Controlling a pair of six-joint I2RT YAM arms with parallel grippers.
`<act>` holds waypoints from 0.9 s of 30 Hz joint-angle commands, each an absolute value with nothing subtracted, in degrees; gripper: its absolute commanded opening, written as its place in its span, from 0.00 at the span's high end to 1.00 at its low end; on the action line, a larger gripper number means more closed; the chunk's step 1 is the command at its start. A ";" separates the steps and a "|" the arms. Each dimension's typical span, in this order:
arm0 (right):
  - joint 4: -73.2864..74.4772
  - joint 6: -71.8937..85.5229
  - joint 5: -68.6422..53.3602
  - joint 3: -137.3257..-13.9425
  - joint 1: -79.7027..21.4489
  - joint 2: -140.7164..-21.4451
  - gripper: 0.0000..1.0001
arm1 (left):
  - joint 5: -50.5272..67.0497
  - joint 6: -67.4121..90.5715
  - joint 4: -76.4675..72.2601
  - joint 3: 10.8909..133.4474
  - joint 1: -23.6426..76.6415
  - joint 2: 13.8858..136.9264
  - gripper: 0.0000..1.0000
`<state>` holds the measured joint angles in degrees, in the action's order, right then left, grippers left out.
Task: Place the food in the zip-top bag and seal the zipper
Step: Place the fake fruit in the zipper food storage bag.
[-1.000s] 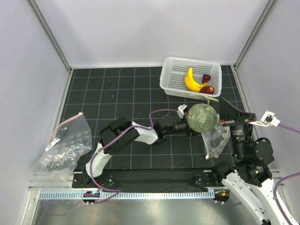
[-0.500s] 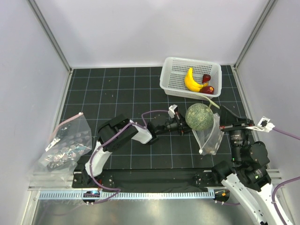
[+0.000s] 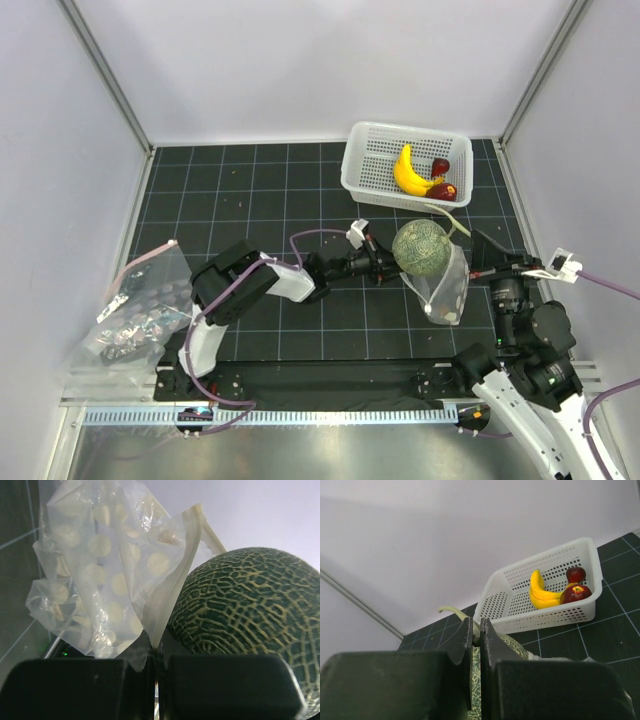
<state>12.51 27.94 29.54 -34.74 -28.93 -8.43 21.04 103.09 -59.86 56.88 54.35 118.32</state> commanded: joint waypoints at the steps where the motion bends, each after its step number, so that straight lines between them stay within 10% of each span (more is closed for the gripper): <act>1: 13.62 24.53 29.71 -38.40 -29.27 -7.73 0.99 | 21.62 97.22 -51.70 59.76 54.05 112.78 1.00; 27: 19.41 20.48 19.60 -42.71 -29.27 -18.71 0.99 | 18.46 73.39 -5.19 72.42 53.17 102.13 1.00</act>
<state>18.41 22.33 21.15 -39.38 -28.93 -16.71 18.81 77.36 -8.99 69.10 53.58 104.81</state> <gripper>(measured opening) 0.084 0.011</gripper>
